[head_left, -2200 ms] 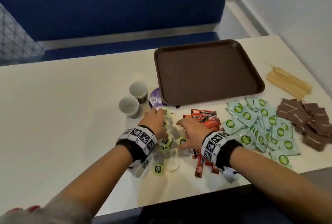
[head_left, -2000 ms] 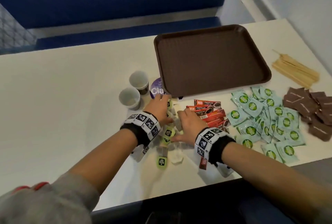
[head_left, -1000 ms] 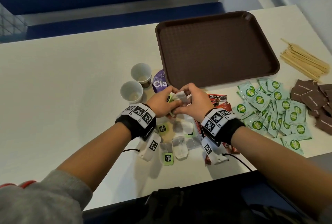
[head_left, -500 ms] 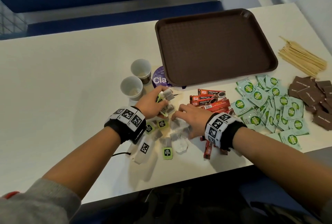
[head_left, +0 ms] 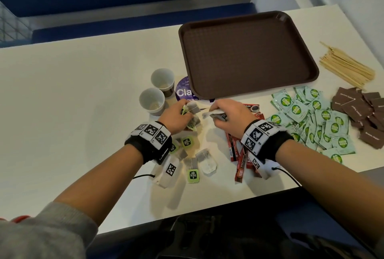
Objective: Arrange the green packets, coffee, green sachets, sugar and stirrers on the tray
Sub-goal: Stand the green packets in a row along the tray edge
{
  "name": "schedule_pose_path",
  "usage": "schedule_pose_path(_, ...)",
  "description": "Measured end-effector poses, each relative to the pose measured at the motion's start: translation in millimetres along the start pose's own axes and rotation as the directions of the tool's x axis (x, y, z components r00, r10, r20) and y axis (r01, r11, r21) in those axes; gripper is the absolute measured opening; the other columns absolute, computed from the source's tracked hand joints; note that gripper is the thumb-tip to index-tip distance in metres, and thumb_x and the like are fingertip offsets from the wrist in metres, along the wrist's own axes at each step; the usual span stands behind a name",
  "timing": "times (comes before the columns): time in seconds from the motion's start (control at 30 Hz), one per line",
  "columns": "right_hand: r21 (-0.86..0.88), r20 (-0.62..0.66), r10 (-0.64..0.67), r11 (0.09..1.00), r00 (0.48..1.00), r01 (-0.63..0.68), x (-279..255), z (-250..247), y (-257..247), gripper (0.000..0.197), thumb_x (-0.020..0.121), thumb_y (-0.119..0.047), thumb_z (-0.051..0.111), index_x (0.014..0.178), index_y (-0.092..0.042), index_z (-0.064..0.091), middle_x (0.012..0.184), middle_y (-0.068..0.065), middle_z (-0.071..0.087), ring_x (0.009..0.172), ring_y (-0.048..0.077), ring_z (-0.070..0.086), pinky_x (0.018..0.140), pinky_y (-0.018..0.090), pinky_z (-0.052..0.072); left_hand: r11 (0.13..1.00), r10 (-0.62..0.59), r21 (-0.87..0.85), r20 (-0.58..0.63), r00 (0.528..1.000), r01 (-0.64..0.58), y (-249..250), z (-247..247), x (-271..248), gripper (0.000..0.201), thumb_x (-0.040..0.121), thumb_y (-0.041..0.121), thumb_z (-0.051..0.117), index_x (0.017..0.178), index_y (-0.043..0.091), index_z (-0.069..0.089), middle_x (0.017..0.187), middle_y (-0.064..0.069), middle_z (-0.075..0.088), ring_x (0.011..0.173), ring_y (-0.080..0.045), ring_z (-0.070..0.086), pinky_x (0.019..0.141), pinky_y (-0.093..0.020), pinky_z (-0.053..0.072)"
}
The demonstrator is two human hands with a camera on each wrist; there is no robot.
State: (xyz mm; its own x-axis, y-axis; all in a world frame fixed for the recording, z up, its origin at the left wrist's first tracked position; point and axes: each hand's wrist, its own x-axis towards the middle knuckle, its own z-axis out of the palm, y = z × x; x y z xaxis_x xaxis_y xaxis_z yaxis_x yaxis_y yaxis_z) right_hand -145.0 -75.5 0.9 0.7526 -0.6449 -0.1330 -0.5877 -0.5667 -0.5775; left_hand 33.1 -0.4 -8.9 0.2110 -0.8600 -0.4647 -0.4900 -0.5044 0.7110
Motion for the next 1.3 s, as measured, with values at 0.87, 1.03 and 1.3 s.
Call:
schedule_pose_path(0.87,0.502,-0.1,0.269,0.845,0.958,-0.185,44.3,-57.5,41.8,0.042,0.093,-0.011,0.048,0.134,-0.019,0.051,0.124,-0.001,0.062,0.114,0.006,0.055,0.098,0.013,0.039,0.644,-0.206,-0.756,-0.023,0.978,0.118,70.2,27.8,73.5,0.03,0.08,-0.001,0.066,0.109,0.005,0.059,0.101,-0.016,0.067,0.091,-0.027,0.066,0.076,-0.036,0.055)
schedule_pose_path(1.03,0.506,0.009,0.326,0.814,0.945,-0.285,76.4,-67.7,65.8,0.036,0.086,-0.029,0.066,0.121,-0.021,0.063,0.108,-0.004,0.068,0.102,0.009,0.062,0.097,0.025,0.047,0.664,-0.206,-0.743,-0.076,0.976,0.082,77.3,21.8,90.3,0.034,0.081,0.0,0.066,0.114,0.008,0.057,0.106,-0.016,0.066,0.097,-0.028,0.066,0.08,-0.037,0.055)
schedule_pose_path(1.3,0.545,0.01,0.253,0.81,0.968,-0.217,126.2,-80.4,86.1,0.01,0.077,-0.02,0.076,0.084,-0.022,0.07,0.096,0.003,0.07,0.09,0.019,0.066,0.089,0.032,0.054,0.64,-0.292,-0.765,-0.156,0.944,0.071,93.4,13.7,114.7,0.037,0.082,0.008,0.068,0.117,0.004,0.057,0.108,-0.017,0.066,0.099,-0.029,0.066,0.084,-0.038,0.055)
